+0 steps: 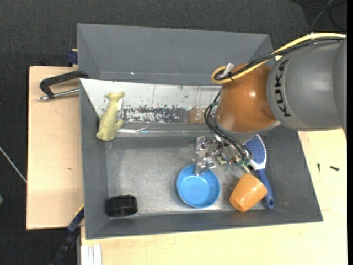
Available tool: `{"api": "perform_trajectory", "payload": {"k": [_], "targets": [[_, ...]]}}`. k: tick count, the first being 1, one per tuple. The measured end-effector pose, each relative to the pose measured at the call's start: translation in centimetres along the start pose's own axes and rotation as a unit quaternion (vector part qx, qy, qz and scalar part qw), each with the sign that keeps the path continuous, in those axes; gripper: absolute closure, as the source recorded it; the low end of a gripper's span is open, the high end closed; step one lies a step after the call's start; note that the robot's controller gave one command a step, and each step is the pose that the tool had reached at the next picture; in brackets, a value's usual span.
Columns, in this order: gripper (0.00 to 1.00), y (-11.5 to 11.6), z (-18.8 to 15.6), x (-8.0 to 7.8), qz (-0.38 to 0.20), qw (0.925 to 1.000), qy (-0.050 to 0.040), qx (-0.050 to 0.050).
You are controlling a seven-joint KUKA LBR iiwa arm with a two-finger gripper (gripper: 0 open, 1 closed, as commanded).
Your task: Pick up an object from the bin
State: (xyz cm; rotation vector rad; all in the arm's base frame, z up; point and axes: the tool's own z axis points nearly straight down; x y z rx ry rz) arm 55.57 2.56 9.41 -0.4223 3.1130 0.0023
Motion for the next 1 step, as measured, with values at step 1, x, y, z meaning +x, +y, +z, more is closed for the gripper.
{"api": "perform_trajectory", "payload": {"k": [1], "targets": [[1.00, -1.20, -12.54, 0.58, -0.007, 1.0000, -0.0069, 0.002]]}}
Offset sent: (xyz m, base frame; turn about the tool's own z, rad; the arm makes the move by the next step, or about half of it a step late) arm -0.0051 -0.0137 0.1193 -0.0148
